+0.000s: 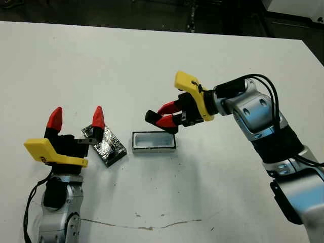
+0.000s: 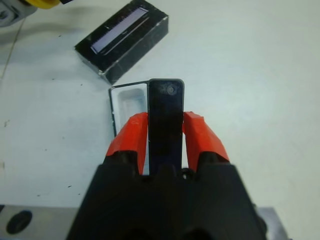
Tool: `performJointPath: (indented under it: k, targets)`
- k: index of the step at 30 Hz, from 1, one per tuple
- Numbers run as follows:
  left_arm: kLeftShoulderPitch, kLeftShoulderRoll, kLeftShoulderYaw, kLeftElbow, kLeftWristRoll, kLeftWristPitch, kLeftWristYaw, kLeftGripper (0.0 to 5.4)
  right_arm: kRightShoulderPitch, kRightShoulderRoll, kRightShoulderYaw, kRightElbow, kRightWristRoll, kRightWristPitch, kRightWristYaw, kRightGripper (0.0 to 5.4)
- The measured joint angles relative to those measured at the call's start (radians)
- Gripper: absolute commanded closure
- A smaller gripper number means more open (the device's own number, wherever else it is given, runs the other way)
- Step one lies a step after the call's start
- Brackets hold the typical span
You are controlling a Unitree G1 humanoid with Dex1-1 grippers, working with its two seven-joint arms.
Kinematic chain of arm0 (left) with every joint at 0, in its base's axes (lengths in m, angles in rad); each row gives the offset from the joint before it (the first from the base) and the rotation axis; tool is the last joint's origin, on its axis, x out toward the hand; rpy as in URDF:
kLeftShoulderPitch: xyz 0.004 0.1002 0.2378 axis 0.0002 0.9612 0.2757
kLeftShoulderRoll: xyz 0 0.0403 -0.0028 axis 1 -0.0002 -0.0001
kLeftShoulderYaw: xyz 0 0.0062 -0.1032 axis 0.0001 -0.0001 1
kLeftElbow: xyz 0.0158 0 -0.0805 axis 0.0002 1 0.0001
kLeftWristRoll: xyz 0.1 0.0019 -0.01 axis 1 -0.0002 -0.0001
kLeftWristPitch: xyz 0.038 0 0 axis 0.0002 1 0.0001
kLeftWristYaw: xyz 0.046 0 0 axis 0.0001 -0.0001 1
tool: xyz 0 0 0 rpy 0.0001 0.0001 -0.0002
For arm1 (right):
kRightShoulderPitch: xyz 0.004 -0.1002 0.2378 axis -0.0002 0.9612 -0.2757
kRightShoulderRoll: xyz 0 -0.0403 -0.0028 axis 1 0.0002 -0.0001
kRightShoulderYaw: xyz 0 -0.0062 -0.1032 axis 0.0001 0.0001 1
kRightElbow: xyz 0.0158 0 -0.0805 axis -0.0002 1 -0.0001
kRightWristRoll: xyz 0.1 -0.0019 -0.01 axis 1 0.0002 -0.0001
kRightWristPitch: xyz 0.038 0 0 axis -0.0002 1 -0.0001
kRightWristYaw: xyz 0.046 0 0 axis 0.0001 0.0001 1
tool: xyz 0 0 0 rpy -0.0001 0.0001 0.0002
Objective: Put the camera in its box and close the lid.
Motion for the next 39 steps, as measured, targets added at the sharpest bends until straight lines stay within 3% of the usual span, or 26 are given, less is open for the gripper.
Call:
performJointPath:
  k: [24,39]
  targets:
    - [0.0,-0.001,-0.004,0.0,-0.008,0.0,0.0,0.0,-0.029,0.066,0.012,-0.003,0.034,0.052,-0.028,3.7]
    - [0.001,-0.001,-0.003,0.0,-0.007,0.0,0.0,0.0,-0.027,0.071,0.072,0.04,0.029,0.019,-0.025,3.7]
